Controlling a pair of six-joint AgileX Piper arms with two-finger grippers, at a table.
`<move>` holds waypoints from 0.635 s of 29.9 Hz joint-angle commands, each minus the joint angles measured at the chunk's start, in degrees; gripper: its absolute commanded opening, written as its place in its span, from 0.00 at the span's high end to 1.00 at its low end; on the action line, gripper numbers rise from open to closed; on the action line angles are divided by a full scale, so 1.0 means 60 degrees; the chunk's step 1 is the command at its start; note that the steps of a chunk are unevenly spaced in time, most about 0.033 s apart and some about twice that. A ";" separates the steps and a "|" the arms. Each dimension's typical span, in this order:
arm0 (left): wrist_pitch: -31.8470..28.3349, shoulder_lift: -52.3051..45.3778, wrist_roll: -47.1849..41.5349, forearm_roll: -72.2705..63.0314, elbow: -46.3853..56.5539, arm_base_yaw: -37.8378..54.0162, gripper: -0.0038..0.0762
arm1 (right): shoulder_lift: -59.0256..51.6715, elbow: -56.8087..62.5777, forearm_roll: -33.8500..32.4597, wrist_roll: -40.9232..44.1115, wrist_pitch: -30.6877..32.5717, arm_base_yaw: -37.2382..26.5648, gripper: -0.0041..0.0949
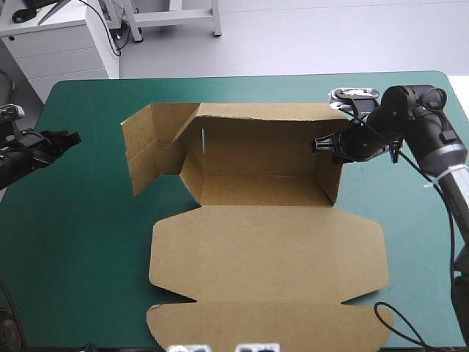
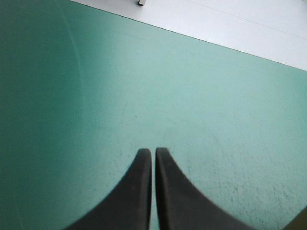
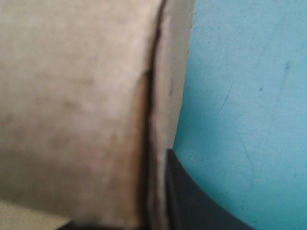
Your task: Fold the box
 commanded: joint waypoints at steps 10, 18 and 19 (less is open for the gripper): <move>-0.0331 -0.0264 0.0016 -0.0573 -0.0259 0.0018 0.93 | -0.1440 0.1304 0.0280 -0.0126 0.0024 -0.0056 0.97; -0.0311 -0.0264 0.0016 -0.0596 -0.0259 0.0018 0.94 | -0.0344 0.1166 0.0313 -0.0542 -0.0024 -0.0056 0.97; -0.0311 -0.0264 0.0016 -0.0596 -0.0259 0.0018 0.94 | -0.0192 0.1112 0.0313 -0.0586 -0.0153 -0.0056 0.97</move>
